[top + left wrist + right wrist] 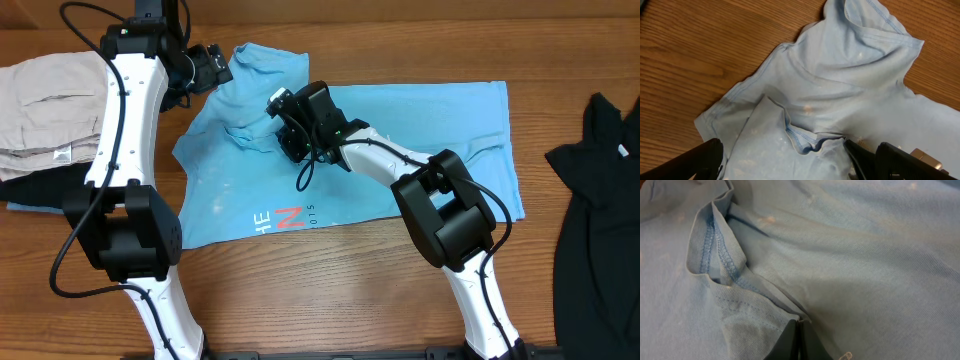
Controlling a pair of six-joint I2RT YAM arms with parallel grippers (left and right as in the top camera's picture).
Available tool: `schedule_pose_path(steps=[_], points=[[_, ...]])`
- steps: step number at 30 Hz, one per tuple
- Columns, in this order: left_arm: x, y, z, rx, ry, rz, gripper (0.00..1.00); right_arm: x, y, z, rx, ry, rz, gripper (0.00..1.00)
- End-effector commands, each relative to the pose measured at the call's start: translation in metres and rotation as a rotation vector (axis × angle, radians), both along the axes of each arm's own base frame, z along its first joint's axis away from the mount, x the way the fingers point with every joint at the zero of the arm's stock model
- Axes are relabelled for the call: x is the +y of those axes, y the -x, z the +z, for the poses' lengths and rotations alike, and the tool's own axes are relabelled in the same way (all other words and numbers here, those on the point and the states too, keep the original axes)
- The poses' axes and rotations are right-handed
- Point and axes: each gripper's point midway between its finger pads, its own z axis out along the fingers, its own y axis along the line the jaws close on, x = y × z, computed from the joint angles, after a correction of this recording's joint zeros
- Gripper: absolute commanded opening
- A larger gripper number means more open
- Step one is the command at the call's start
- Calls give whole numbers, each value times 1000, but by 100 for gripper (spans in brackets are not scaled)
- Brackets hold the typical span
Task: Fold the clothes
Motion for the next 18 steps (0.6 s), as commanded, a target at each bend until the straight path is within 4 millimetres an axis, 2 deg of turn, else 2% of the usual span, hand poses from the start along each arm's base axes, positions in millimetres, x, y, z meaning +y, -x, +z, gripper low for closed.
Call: schedule_pose_path(steps=[1,6,10,11,13,14,15,16,17,18], points=[[-2,-1,11,-26,8,-7,100,1,-2,-2,-1,-11,4,4],[-2,-1,11,-26,8,-7,100,-17,-27,14,27,-74,-113,4],[-2,-1,10,-25,8,-7,100,-32,-39,16,45,-96,-164,4],[-3,-1,10,-26,8,-9,100,-33,-39,16,45,-97,-164,29],[-2,-1,10,-25,8,-8,100,-32,-40,20,36,-102,-163,70],[-2,-1,10,-25,8,-8,100,-32,-42,31,25,-109,-165,75],[-2,-1,10,-26,8,-8,100,-37,-45,54,8,-121,-173,81],[-2,-1,10,-26,8,-8,100,-45,-48,86,-22,-139,-186,89],[-2,-1,10,-26,8,-8,100,-56,-50,113,-48,-151,-204,91],[-2,-1,11,-26,8,-8,100,-80,-50,149,-76,-144,-253,100]])
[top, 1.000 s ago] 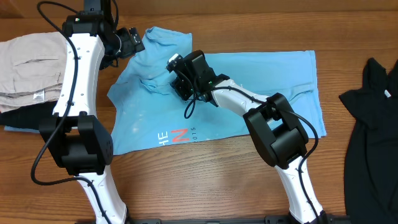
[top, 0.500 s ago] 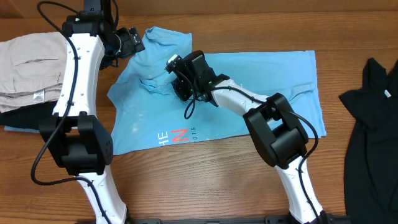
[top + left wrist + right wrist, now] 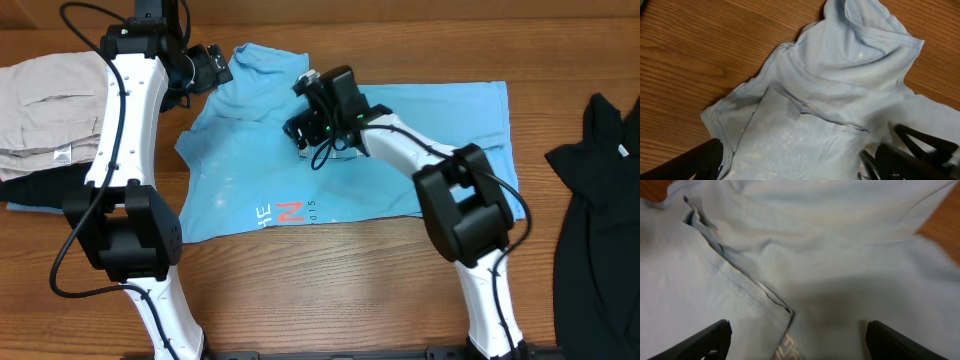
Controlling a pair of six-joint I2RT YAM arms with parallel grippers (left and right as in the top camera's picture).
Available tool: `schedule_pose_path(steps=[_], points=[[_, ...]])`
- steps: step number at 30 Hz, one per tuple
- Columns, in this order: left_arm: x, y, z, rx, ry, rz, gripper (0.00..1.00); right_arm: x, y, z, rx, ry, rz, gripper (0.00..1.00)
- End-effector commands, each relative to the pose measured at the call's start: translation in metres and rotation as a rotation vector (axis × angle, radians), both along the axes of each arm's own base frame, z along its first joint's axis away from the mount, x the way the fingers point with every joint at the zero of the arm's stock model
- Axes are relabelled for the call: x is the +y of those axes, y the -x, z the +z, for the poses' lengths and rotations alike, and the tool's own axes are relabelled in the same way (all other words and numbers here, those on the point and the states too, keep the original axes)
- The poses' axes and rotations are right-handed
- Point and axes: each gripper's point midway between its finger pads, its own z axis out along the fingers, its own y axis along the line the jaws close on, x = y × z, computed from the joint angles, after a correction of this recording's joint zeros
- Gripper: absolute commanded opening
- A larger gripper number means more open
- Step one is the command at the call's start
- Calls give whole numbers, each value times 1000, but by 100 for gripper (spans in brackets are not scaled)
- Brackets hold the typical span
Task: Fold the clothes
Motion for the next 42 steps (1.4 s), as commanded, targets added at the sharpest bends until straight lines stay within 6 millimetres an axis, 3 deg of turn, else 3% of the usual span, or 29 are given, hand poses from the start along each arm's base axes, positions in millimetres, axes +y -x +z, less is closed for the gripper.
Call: schedule_pose_path(steps=[1,2,3,4,5,7,8,12,14,18,22,26,29,34,38,40,42], points=[[-2,-1,10,-26,8,-8,100,-50,-19,144,-177,-48,-118,100],[-2,-1,10,-26,8,-8,100,-80,-14,162,-149,-25,-193,100],[-2,-1,10,-26,8,-8,100,-124,-3,180,-92,-1,-301,100],[-2,-1,10,-26,8,-8,100,-145,4,186,-62,5,-341,100],[-2,-1,10,-26,8,-8,100,-197,18,198,1,16,-450,100],[-2,-1,10,-26,8,-8,100,-263,33,204,63,35,-585,100],[-2,-2,11,-26,8,-8,100,-322,37,202,102,23,-729,100],[-2,-1,10,-26,8,-8,100,-404,35,183,136,18,-902,100],[-2,-1,10,-26,8,-8,100,-428,24,165,143,14,-942,100],[-2,-1,10,-26,8,-8,100,-445,-17,126,97,5,-952,100],[-2,-1,10,-26,8,-8,100,-451,-40,97,73,2,-950,100],[-2,-1,10,-26,8,-8,100,-440,-62,84,20,13,-932,100],[-2,-1,10,-26,8,-8,100,-431,-78,72,-42,133,-980,100],[-3,-1,10,-26,8,-9,100,-423,-82,29,-5,215,-1003,100],[-2,-1,10,-26,8,-8,100,-425,-72,-22,94,247,-998,100],[-2,-1,10,-26,8,-8,100,-425,-72,-27,99,249,-997,100],[-2,-1,10,-26,8,-8,100,-425,-73,-27,97,248,-998,91]])
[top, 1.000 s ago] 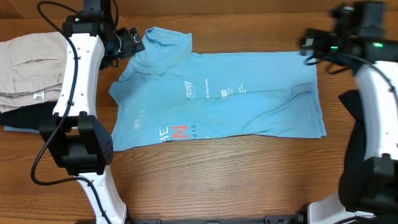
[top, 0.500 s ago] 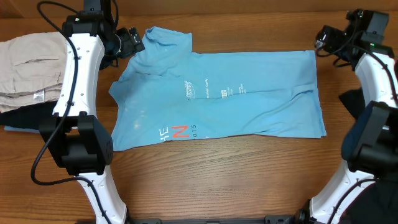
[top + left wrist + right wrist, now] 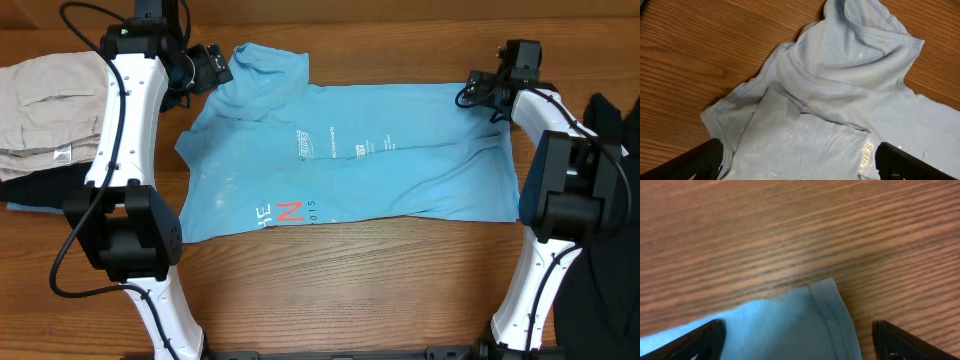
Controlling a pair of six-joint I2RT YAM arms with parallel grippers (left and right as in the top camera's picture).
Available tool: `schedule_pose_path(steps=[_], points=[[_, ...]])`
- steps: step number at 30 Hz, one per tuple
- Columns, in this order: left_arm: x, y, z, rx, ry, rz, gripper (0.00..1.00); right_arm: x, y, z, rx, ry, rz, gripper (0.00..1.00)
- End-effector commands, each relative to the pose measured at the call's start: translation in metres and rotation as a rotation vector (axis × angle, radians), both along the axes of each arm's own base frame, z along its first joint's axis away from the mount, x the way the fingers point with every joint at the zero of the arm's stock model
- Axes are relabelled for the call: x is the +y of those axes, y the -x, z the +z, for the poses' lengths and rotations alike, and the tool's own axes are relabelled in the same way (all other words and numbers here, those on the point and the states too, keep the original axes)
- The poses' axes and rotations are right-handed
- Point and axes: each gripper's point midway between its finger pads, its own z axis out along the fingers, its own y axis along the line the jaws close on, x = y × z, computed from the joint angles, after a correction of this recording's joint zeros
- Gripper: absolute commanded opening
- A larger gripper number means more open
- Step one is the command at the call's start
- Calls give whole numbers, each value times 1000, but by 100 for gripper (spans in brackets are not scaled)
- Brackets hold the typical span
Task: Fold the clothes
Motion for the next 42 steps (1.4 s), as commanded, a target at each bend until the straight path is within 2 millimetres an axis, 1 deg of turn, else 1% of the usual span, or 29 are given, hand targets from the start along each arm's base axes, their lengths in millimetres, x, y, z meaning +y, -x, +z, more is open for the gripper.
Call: schedule_pose_path(steps=[1,4,6,12,13,14,15,16,17,18,19,20,21,23,25,28,30,31,33,34,35,37,39,40,41,42], points=[[-2,-1,10,-26,8,-8,100,-2,-1,0,-4,1,-13,82],[-2,-1,10,-26,8,-8,100,-2,2,-2,10,-1,-13,50],[-2,-1,10,-25,8,-8,100,-2,2,-2,11,-1,-13,40],[-2,-2,11,-26,9,-6,100,-1,6,-4,28,-3,-13,41],[-2,-7,13,-48,14,5,100,-1,8,-6,37,-4,-13,41],[-2,-16,18,-92,11,5,100,-1,10,-7,48,-6,-13,40],[-1,-32,27,-164,9,5,100,0,12,-9,59,-7,-13,41],[-2,-33,27,-169,12,1,100,0,12,-9,59,-8,-13,40],[-2,-36,28,-184,-2,-20,98,0,12,-9,59,-7,-13,37],[-6,-44,27,-219,-28,-84,87,0,12,-8,58,-7,-13,36],[-13,-51,22,-240,-51,-138,83,0,12,-8,56,-7,-13,36],[-21,-60,11,-251,-72,-192,84,0,12,-8,56,-7,-13,37],[-26,-65,2,-250,-71,-203,84,0,11,-8,55,-7,-13,37],[-40,-76,-25,-230,-4,-138,75,-1,10,-7,50,-6,-13,37],[-56,-90,-54,-225,63,-115,75,-1,10,-7,50,-6,-13,37],[-65,-106,-88,-234,73,-104,75,-1,10,-7,50,-6,-13,37],[-64,-117,-101,-256,85,-63,75,-1,11,-8,53,-7,-13,37],[-61,-122,-101,-273,87,-34,73,0,11,-8,55,-7,-13,37],[-62,-133,-89,-333,85,-41,61,0,12,-8,56,-7,-13,37],[-62,-136,-83,-356,58,-86,53,0,12,-9,59,-8,-13,37],[-63,-139,-74,-381,7,-174,50,0,12,-9,59,-8,-13,37],[-61,-134,-58,-372,-119,-355,49,0,12,-9,60,-7,-13,37],[-47,-131,-44,-349,-284,-480,52,0,12,-9,59,-8,-13,37],[-42,-132,-44,-345,-337,-510,54,0,12,-9,59,-7,-13,37],[-41,-133,-45,-349,-393,-587,57,0,12,-9,59,-8,-13,37],[-41,-136,-52,-351,-431,-650,50,0,12,-9,59,-8,-13,37]])
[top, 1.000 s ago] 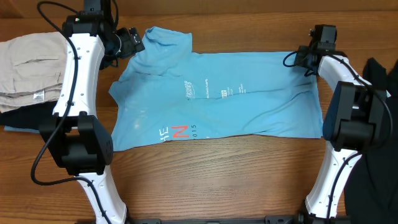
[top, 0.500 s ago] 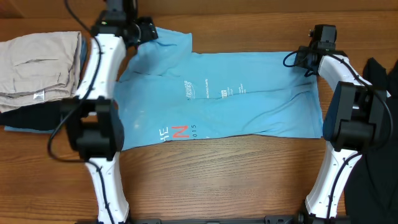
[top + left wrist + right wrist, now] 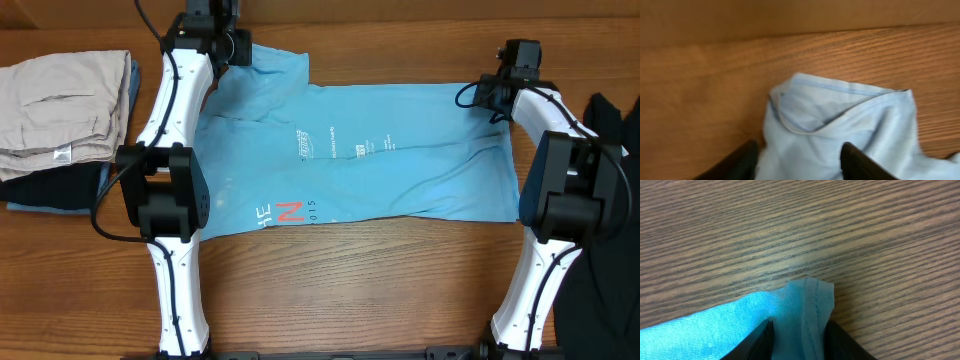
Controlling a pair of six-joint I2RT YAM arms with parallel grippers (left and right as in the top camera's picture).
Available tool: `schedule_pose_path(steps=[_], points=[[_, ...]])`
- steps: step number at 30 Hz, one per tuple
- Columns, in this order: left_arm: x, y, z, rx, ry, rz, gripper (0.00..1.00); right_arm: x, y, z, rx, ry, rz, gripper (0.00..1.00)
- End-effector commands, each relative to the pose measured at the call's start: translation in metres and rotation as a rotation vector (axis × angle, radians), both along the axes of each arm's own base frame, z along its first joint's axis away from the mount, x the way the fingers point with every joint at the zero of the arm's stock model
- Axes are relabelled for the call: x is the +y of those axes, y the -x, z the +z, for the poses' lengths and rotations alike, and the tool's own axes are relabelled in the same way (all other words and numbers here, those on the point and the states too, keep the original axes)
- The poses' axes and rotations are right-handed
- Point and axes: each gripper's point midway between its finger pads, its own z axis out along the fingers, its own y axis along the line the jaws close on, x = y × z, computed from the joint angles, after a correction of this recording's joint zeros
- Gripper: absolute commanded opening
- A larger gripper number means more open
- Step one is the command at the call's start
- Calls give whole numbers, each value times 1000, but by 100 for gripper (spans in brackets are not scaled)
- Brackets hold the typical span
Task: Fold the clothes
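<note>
A light blue T-shirt (image 3: 380,160) with printed lettering lies spread flat across the wooden table. My left gripper (image 3: 232,48) is at its far left corner. In the left wrist view the gripper (image 3: 800,162) is open, its dark fingers (image 3: 742,162) on either side of the rumpled pale cloth (image 3: 840,120). My right gripper (image 3: 495,90) is at the shirt's far right corner. There its jaws (image 3: 799,340) stand narrowly apart with the hemmed corner (image 3: 812,292) lying flat between them.
A stack of folded beige trousers (image 3: 60,100) rests on a dark folded garment (image 3: 50,190) at the left. A black garment (image 3: 605,150) lies at the right edge. Bare wood table (image 3: 330,290) runs along the front.
My left gripper has moved from beside the shirt's left side to its far left corner, jaws narrower. The right gripper stayed at the far right corner and its jaws have drawn in around the hem.
My right gripper was shut on a fold of the shirt near its left middle. Then it was open and the fold lay flatter. Later it was open at the far right corner with the shirt spread out. Now both grippers stand at the far corners.
</note>
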Motion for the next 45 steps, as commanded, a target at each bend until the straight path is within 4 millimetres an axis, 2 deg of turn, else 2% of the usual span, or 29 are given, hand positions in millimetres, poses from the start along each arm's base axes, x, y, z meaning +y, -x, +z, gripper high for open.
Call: schedule_pose_path(steps=[1,2,3,6,9,13,18,24,26,32,39,42,45], points=[[5,-7,-11,-30,-233,-206,38,0,5,-5,23,-6,-6,37],[10,-9,-30,-10,-299,-242,54,0,6,-6,25,-6,-6,37],[18,-12,-40,-3,-342,-242,62,0,6,-6,27,-6,-6,37],[31,-14,-47,0,-339,-237,73,-1,6,-6,27,-5,-6,37],[43,0,-59,61,-266,-287,80,0,6,-6,27,-6,-6,37],[51,6,-67,84,-215,-312,81,0,6,-6,27,-6,-6,37],[46,-6,-90,54,-245,-350,79,0,7,-6,31,-7,-6,37],[42,-17,-88,5,-250,-348,79,0,7,-6,31,-6,-6,37],[34,-18,-95,1,-256,-358,81,0,7,-6,31,-7,-6,37],[19,-32,-91,-63,-252,-354,82,0,7,-6,31,-6,-6,37],[17,-38,-113,-78,-243,-348,83,0,7,-6,30,-6,-6,37],[15,-52,-100,-150,-200,-292,85,0,7,-6,30,-6,-6,37],[4,-53,-96,-165,-91,-271,89,0,6,-6,29,-7,-6,37]])
